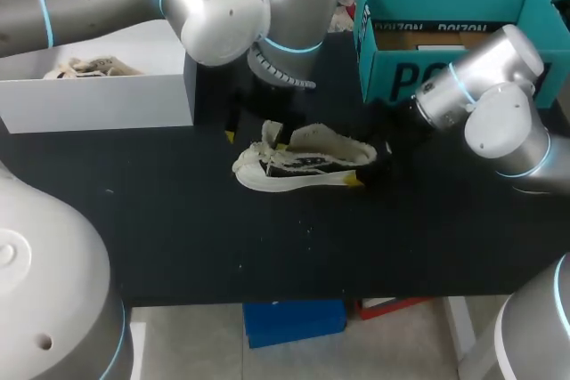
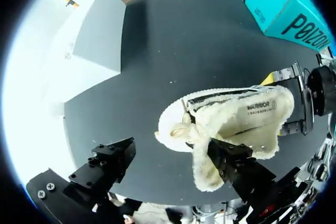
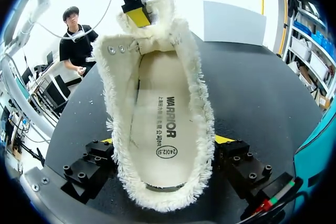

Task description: Take the shoe out of the shoebox, open the shoe tongue, remove and reinsert the insole, then place the shoe into the shoebox

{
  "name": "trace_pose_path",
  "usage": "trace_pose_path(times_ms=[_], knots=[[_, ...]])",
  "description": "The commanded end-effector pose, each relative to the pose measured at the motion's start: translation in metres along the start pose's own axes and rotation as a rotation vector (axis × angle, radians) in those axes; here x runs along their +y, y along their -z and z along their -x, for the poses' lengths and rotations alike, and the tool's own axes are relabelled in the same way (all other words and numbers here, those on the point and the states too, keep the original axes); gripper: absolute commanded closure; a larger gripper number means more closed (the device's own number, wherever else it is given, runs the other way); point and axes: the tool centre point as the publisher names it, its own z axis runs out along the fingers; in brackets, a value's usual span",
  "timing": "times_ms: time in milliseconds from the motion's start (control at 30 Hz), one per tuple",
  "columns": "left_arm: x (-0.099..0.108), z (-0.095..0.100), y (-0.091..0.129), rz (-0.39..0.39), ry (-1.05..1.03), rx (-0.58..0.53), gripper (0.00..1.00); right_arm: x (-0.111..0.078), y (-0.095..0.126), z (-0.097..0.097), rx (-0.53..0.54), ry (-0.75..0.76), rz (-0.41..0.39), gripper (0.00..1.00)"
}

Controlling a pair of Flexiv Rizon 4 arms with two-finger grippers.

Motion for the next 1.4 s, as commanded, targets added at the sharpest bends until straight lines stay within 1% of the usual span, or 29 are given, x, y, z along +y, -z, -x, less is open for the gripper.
trace_pose_path(times_ms=[33, 133, 233, 300, 333, 367, 400, 433, 467, 500, 667, 767, 867, 900, 933, 1400], knots=[[-0.003, 0.004, 0.02, -0.015, -0.098, -0.008, 0.0, -0.004, -0.003, 0.001, 0.0, -0.002, -0.003, 1.0], [-0.009, 0.002, 0.033, -0.036, -0.219, 0.016, 0.0, -0.004, -0.003, 0.001, 0.0, -0.002, -0.003, 1.0], [-0.016, 0.0, 0.045, -0.044, -0.37, 0.074, 0.0, -0.004, -0.003, 0.001, 0.0, -0.002, -0.003, 1.0], [-0.022, -0.002, 0.053, -0.028, -0.484, 0.137, 0.0, -0.004, -0.003, 0.001, 0.0, -0.002, -0.003, 1.0], [-0.025, -0.003, 0.056, -0.039, -0.538, 0.137, 0.0, -0.004, -0.003, 0.001, 0.0, -0.002, -0.003, 1.0], [-0.028, -0.004, 0.059, -0.035, -0.592, 0.151, 0.13, -0.004, -0.003, 0.001, 0.0, -0.002, -0.003, 1.0], [-0.031, -0.006, 0.062, -0.027, -0.655, 0.168, 0.31, -0.004, -0.003, 0.001, 0.0, -0.002, -0.003, 1.0], [-0.033, -0.008, 0.065, -0.032, -0.709, 0.177, 0.84, -0.004, -0.003, 0.001, 0.0, -0.002, -0.003, 1.0], [-0.036, -0.011, 0.067, -0.019, -0.782, 0.197, 1.0, -0.004, -0.003, 0.001, 0.0, -0.002, -0.003, 1.0], [-0.038, -0.013, 0.069, -0.023, -0.846, 0.199, 1.0, -0.004, -0.003, 0.001, 0.0, -0.002, -0.003, 1.0], [-0.041, -0.028, 0.073, 0.019, -1.131, 0.264, 1.0, -0.004, -0.003, 0.001, 0.0, -0.002, -0.003, 1.0], [-0.04, -0.037, 0.071, 0.047, -1.27, 0.334, 1.0, -0.004, -0.003, 0.001, 0.0, -0.002, -0.003, 1.0], [-0.037, -0.046, 0.071, 0.067, -1.382, 0.427, 1.0, -0.004, -0.003, 0.001, 0.0, -0.002, -0.003, 1.0], [-0.036, -0.047, 0.072, 0.063, -1.398, 0.438, 1.0, -0.004, -0.003, 0.001, 0.0, -0.002, -0.003, 1.0], [-0.035, -0.05, 0.074, 0.049, -1.361, 0.441, 1.0, -0.004, -0.003, 0.001, 0.0, -0.002, -0.003, 1.0], [-0.035, -0.05, 0.074, 0.049, -1.361, 0.441, 1.0, -0.004, -0.003, 0.001, 0.0, -0.002, -0.003, 1.0]])
